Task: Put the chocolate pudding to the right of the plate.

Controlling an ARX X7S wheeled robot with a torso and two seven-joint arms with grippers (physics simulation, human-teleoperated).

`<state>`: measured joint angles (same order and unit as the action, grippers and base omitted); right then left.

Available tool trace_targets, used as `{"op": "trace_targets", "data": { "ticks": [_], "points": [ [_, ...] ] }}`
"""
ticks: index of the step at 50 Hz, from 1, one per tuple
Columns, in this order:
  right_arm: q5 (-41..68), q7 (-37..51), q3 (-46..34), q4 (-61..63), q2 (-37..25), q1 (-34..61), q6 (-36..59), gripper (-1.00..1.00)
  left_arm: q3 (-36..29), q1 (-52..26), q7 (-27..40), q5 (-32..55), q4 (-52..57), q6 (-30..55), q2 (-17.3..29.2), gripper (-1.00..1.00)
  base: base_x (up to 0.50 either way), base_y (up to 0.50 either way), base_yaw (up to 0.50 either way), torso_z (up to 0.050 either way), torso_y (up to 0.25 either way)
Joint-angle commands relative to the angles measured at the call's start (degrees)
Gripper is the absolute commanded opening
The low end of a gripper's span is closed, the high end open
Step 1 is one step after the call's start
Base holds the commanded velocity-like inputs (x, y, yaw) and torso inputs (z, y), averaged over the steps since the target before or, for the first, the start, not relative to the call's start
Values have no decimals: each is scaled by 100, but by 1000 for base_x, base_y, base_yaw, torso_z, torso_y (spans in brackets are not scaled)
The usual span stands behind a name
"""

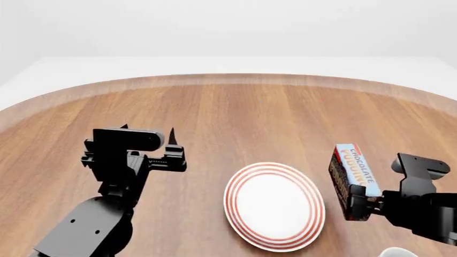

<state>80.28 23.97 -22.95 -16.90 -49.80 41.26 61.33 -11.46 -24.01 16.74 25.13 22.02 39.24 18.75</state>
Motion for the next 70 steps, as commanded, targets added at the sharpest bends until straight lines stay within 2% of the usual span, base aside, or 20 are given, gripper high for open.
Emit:
{"op": "trace_targets", "data": {
  "ticks": [1, 21, 41, 42, 59, 70],
  "points": [
    [-500, -560, -203, -546, 135, 137, -273, -100, -31, 41, 9, 0, -12, -42, 15, 100, 0, 0, 0, 0, 0],
    [-766, -1081, -313, -1191, 48, 56, -523, -100, -48, 82, 35, 41, 23, -50, 53, 100, 0, 0, 0, 0, 0],
    [-652, -1145, -233, -1099, 10, -73, -584, -100, -115, 43, 56, 50, -11, -66, 52, 100, 0, 0, 0, 0, 0],
    [-643, -1222, -240, -1031, -15, -89, -584, 100, -117, 40, 57, 52, -12, -64, 53, 100, 0, 0, 0, 0, 0],
    [-501, -1001, -33, -868, -71, -58, -681, 100, -143, 57, 62, 60, -69, -123, 68, 100, 0, 0, 0, 0, 0],
    [493, -214, 818, 756, -695, 13, -585, 100, -155, 28, 78, 84, -67, -107, 76, 100, 0, 0, 0, 0, 0]
  ]
}}
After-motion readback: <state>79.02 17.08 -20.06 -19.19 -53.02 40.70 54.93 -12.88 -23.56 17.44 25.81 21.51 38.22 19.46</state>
